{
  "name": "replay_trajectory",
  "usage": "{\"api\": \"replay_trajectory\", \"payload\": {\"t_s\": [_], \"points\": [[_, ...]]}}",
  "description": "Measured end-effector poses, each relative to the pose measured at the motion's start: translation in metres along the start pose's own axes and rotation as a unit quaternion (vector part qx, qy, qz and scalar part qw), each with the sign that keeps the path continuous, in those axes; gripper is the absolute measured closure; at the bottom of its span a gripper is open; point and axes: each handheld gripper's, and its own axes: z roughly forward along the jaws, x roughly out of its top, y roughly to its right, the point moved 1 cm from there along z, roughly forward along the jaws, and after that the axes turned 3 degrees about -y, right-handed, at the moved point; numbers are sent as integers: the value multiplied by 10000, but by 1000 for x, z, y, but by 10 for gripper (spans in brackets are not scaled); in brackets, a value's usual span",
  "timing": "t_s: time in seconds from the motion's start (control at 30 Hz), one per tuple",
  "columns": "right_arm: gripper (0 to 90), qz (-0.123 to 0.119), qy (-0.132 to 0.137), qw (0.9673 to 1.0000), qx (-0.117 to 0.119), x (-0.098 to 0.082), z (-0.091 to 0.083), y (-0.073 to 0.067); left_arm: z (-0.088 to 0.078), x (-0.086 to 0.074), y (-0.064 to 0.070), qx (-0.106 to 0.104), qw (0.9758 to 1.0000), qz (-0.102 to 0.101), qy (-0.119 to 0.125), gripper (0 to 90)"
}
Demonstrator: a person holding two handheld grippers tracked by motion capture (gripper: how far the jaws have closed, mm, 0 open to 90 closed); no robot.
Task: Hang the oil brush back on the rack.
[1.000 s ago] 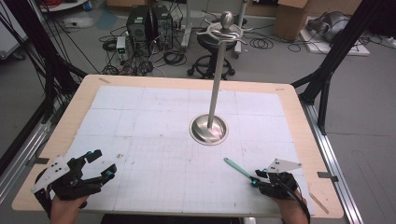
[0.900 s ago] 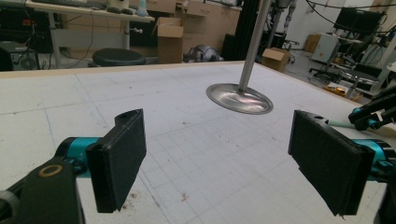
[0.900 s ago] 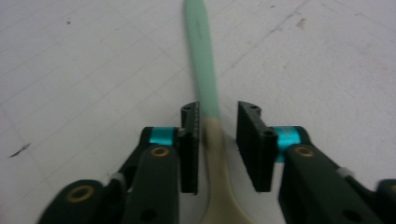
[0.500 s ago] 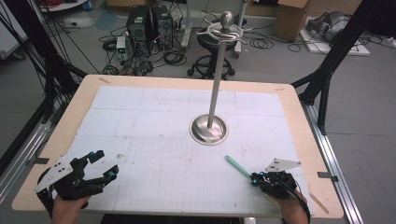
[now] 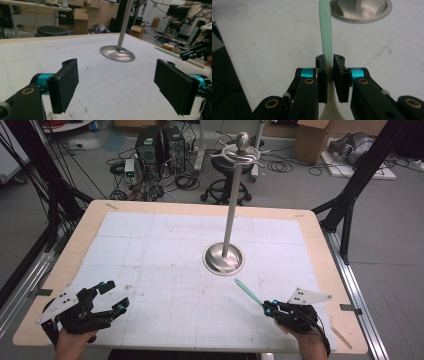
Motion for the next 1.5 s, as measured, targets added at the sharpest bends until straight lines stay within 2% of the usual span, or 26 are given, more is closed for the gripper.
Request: {"api": "replay_trajectory", "payload": {"t_s": [0.13, 0.2, 0.3, 0.4, 0.53, 0.73, 1.0, 1.13, 1.2, 1.23, 1.37, 1.47, 1.5], "points": [[829, -95, 208, 9995, 230, 8, 2, -9, 8, 6, 8, -540, 9985, 26, 10, 228], [829, -190, 315, 9987, 346, 13, 4, -14, 14, 9, 12, -811, 9967, 36, -56, 237], [829, -301, 443, 9972, 517, 20, 7, -23, 20, 12, 17, -1064, 9943, 71, -81, 288], [828, -441, 564, 9944, 780, 32, 13, -34, 25, 16, 20, -1232, 9923, 92, -101, 289], [828, -560, 561, 9923, 956, 43, 21, -44, 33, 22, 25, -1623, 9867, 17, -52, 282], [828, -760, 727, 9852, 1351, 64, 35, -62, 46, 28, 33, -1884, 9819, 39, -167, 291], [827, -957, 923, 9753, 1766, 86, 51, -79, 63, 37, 40, -2045, 9788, -64, -127, 310], [827, -958, 1044, 9696, 1995, 92, 56, -84, 72, 42, 45, -2284, 9734, -164, -39, 320], [827, -915, 1123, 9667, 2110, 93, 57, -86, 76, 44, 49, -2405, 9705, -173, -4, 353], [827, -915, 1123, 9667, 2110, 93, 57, -86, 77, 45, 50, -2458, 9692, -181, -2, 353], [827, -870, 1258, 9614, 2288, 95, 58, -88, 82, 48, 55, -2601, 9654, -159, -6, 395], [827, -853, 1306, 9590, 2367, 96, 59, -89, 85, 50, 57, -2737, 9617, -173, 39, 439], [827, -848, 1315, 9584, 2385, 96, 60, -89, 86, 51, 58, -2753, 9612, -176, 42, 451]]}}
